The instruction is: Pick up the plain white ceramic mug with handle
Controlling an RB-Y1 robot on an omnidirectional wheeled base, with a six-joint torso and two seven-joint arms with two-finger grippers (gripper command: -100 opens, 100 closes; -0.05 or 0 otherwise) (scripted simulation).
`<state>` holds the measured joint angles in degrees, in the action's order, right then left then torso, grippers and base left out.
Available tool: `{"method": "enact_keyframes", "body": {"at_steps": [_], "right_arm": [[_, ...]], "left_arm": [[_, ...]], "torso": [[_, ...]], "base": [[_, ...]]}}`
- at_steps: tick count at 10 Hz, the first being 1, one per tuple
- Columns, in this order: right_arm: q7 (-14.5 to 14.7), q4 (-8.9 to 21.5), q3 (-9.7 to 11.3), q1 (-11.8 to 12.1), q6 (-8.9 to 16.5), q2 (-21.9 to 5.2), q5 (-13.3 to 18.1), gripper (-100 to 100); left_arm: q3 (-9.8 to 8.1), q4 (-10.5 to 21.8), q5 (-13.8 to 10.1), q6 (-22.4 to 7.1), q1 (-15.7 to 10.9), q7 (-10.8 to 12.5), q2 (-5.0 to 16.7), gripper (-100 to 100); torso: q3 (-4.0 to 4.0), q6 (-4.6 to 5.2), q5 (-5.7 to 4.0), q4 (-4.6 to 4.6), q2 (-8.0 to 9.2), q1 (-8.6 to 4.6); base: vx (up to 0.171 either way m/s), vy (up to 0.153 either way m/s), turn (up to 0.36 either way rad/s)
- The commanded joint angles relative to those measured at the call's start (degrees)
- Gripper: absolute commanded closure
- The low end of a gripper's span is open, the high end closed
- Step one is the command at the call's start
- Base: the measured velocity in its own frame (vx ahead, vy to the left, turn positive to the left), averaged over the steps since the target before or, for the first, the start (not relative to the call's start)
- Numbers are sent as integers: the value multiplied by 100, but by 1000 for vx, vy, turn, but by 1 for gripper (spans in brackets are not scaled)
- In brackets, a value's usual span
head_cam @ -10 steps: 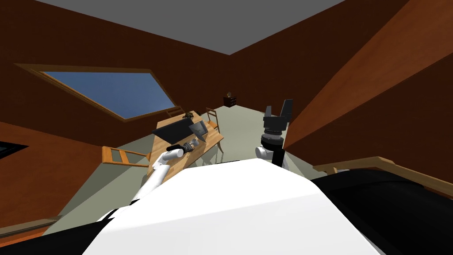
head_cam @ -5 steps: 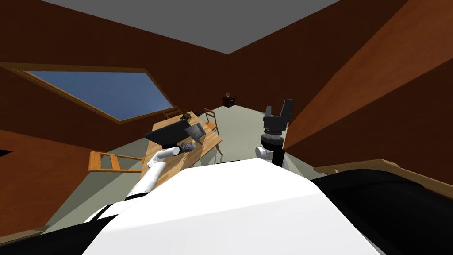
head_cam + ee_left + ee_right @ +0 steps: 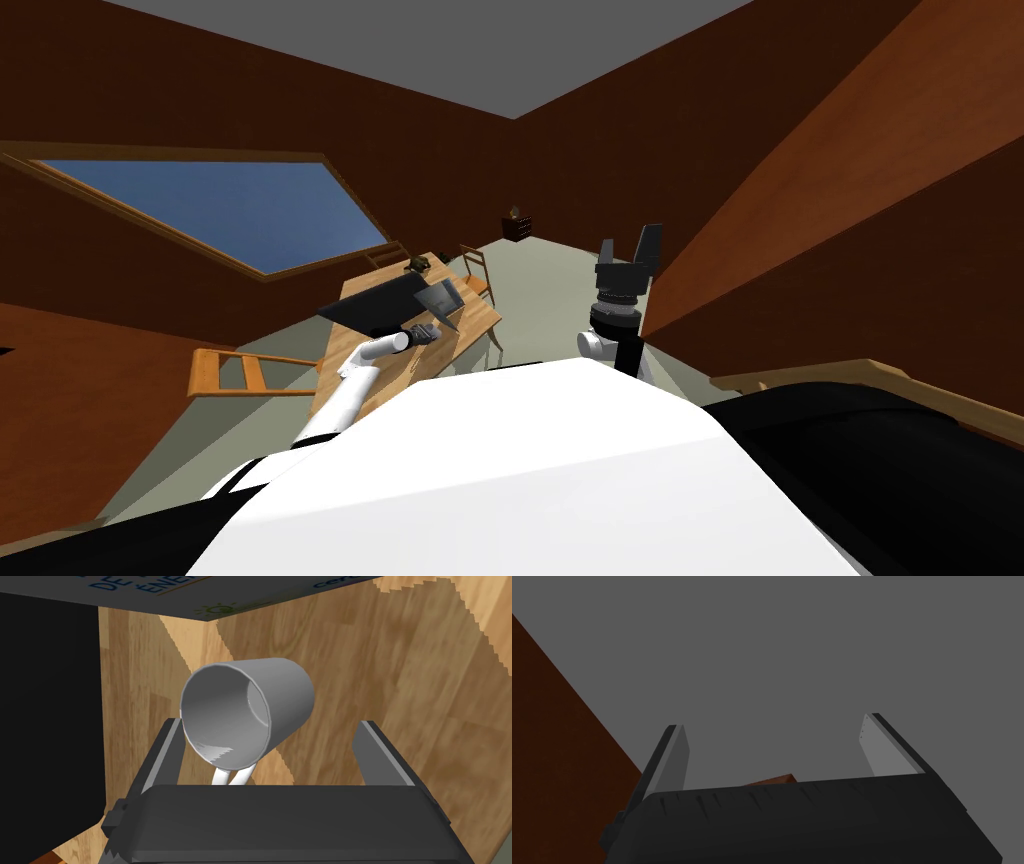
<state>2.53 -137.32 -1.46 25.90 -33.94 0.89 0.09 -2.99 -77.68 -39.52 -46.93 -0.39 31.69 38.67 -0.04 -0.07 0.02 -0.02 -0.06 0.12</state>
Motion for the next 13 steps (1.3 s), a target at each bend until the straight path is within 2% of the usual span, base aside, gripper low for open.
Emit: {"method": "enact_keyframes", "body": {"at_steps": [1,5,7,9,11,13], "right_arm": [[0,0,0,0,0,0,0,0],[0,0,0,0,0,0,0,0],[0,0,0,0,0,0,0,0],[0,1,0,-2,1,0,0,0],[0,1,0,-3,1,0,0,0],[0,1,0,-2,1,-1,0,0]], "left_arm": [[0,0,0,0,0,0,0,100],[0,-1,-1,-2,0,1,1,100],[8,16,24,-88,-87,0,62,-100],[28,105,39,-181,-132,-41,94,-100],[30,269,-17,-333,-146,-96,174,-100],[13,415,-132,-466,-136,-92,276,-100]], "torso": [[0,0,0,0,0,0],[6,0,-2,2,10,-7],[6,0,-2,3,10,-7],[40,-2,3,15,70,20],[48,0,6,18,82,29],[32,2,5,13,52,26]], "base": [[0,0,0],[0,0,0],[-65,19,25],[-181,84,-38],[-169,84,-227],[-56,78,-255]]}}
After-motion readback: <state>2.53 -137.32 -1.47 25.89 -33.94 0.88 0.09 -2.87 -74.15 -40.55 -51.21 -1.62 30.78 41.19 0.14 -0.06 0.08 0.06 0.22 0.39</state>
